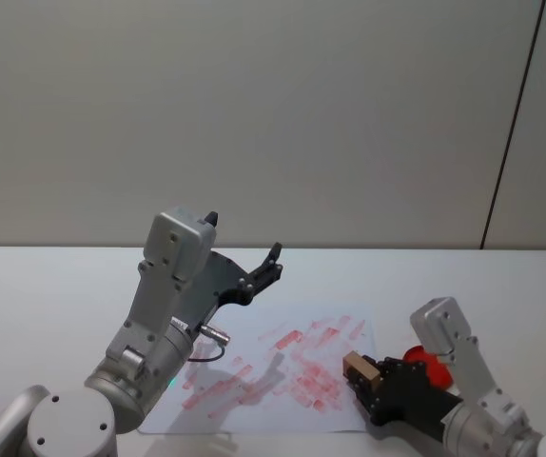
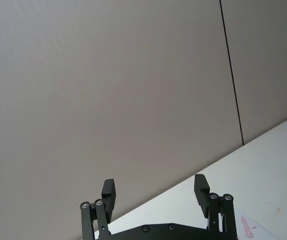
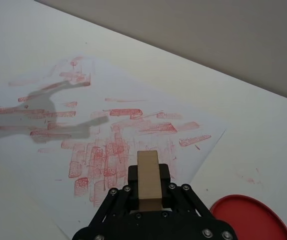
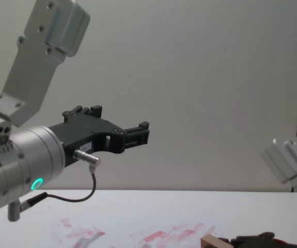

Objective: Use the one hand to pick up the stamp and affix it onto the A4 paper.

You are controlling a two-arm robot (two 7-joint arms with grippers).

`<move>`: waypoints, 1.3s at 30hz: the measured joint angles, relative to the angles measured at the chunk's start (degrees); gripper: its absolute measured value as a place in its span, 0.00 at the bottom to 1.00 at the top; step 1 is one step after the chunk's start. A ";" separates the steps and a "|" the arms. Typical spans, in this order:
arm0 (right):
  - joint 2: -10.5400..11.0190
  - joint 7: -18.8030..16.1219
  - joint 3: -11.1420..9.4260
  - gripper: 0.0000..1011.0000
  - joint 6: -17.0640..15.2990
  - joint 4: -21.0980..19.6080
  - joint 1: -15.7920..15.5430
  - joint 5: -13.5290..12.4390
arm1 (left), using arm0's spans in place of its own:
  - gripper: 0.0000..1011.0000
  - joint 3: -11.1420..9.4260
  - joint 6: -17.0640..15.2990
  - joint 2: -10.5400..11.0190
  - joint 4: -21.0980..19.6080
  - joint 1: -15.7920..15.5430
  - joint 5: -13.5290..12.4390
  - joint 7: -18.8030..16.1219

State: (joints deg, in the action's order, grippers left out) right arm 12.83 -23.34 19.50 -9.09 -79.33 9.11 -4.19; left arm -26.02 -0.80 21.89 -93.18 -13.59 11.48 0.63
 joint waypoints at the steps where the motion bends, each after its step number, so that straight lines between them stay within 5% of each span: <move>1: 0.03 0.00 -0.03 0.22 -0.02 -0.12 0.00 -0.16 | 0.99 0.00 0.00 0.00 0.00 0.00 0.00 0.00; 19: 1.65 2.68 -2.75 0.22 1.29 -5.73 -0.15 -6.21 | 0.99 0.00 0.00 0.00 0.00 0.00 0.00 0.00; 39: 4.71 2.93 -4.69 0.22 1.36 -4.50 -1.86 -6.07 | 0.99 0.00 0.00 0.00 0.00 0.00 0.00 0.00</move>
State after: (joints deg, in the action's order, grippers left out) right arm 17.54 -20.40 14.81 -7.73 -83.83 7.25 -10.27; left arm -26.03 -0.80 21.89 -93.18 -13.59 11.48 0.63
